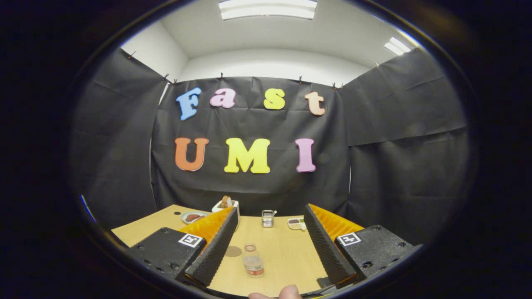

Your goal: Take the bottle from table, then pour the juice into the cup, finally place the bottle on the coaster

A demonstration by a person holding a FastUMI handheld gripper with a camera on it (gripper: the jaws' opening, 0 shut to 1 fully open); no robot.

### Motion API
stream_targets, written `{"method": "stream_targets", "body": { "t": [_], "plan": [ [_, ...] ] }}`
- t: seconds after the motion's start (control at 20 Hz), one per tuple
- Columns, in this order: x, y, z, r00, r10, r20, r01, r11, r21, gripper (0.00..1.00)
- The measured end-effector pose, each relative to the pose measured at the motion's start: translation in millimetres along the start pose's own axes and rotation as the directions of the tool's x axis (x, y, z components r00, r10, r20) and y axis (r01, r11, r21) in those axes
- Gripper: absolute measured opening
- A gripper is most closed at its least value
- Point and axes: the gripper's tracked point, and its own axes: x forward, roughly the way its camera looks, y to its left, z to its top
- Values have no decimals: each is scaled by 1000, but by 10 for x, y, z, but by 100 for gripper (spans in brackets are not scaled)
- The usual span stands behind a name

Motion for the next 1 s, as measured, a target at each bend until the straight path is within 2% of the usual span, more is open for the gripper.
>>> {"method": "stream_targets", "body": {
  "t": [0.3, 0.5, 1.0],
  "plan": [
    [104, 4, -285, 998, 41, -55, -39, 999, 30, 100],
    [157, 81, -712, 987, 84, -139, -82, 996, 25, 100],
    [327, 93, -1765, 957, 77, -278, -96, 994, -54, 100]
  ]
}}
